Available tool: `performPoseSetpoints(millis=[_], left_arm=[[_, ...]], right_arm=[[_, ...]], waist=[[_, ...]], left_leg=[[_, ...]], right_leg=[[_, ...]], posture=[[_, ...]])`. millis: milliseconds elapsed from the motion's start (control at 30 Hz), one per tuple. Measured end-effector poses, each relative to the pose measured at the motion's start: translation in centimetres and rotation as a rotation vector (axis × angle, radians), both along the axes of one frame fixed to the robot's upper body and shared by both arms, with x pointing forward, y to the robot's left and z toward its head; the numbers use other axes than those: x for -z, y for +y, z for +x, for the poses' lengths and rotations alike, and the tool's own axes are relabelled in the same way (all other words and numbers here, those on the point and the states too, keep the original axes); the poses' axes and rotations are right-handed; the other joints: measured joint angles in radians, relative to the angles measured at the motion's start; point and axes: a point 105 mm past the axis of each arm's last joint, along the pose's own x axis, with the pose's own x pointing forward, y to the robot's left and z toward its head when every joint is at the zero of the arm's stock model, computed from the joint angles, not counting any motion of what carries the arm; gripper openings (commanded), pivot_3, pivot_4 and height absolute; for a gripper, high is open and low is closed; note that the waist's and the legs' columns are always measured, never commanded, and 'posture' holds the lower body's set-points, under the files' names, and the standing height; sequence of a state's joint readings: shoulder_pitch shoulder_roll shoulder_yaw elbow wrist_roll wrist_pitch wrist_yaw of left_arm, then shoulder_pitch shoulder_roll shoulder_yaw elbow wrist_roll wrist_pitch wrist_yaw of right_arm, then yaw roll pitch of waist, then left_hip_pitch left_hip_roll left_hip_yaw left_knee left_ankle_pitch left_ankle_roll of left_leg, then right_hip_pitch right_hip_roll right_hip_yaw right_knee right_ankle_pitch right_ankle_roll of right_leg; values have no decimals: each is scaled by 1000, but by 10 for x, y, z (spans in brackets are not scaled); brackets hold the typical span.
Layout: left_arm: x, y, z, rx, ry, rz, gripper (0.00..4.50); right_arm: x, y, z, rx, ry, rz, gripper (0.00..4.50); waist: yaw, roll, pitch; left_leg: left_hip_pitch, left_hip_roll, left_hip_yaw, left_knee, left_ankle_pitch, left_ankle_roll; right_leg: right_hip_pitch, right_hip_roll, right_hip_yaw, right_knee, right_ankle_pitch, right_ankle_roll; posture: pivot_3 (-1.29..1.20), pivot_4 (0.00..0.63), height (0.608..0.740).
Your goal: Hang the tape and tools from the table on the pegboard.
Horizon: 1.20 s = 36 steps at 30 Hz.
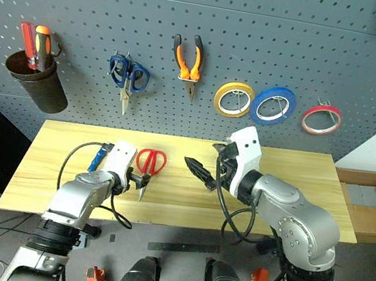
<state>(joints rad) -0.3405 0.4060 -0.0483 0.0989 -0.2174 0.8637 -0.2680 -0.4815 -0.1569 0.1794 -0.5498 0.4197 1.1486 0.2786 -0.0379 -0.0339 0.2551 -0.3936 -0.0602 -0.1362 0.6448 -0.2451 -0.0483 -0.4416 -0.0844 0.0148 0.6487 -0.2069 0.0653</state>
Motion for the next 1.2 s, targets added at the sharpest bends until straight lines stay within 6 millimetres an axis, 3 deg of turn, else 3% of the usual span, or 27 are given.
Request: performPoseSetpoints(millis=[133, 267, 300, 400, 700, 1067, 1200], left_arm=[[17, -16, 2, 7, 54, 2, 4500], [19, -16, 9, -24, 45, 15, 4500], [19, -16, 11, -36, 39, 15, 4320], [19, -11, 13, -85, 27, 5, 3586], [20, 7, 12, -173, 9, 11, 386], [19, 8, -1, -145, -29, -17, 292], [2, 14, -8, -105, -138, 8, 292]], right_arm=[[3, 3, -3, -18, 11, -19, 4458], [4, 0, -2, -12, 8, -33, 4458], [4, 0, -2, -10, 8, -36, 4488], [5, -1, -2, -7, 6, -42, 4500], [4, -4, 0, -17, -13, -84, 4500], [2, -8, 2, -35, -29, -110, 4500], [-1, -10, 3, -44, -48, -112, 4500]], waist=[[-1, 0, 0], [-2, 0, 0], [-3, 0, 0], [-5, 0, 0], [-13, 0, 0], [-14, 0, 0], [-16, 0, 0]], left_leg=[[-1, 0, 0, 0, -1, 1], [-1, 0, 0, 0, -1, 1], [-1, 0, 0, 0, -1, 1], [-1, 0, 0, 0, -1, 1], [-1, 0, 0, 0, -1, 1], [-2, 0, 0, 0, -2, 1], [-3, 0, 0, -1, -3, 1]], right_leg=[[0, 0, 0, -2, 0, 0], [0, -1, 0, -2, 0, 0], [0, -1, 0, -2, 0, 0], [0, -1, 0, -2, 0, 0], [0, -1, 0, -3, 0, 1], [0, -1, -1, -4, 0, 1], [-1, -1, -1, -5, 0, 0]], posture=[[-45, 291, 740], [-54, 290, 740], [-55, 290, 740], [-55, 290, 740], [-51, 279, 740], [-57, 260, 740], [-57, 252, 740]])
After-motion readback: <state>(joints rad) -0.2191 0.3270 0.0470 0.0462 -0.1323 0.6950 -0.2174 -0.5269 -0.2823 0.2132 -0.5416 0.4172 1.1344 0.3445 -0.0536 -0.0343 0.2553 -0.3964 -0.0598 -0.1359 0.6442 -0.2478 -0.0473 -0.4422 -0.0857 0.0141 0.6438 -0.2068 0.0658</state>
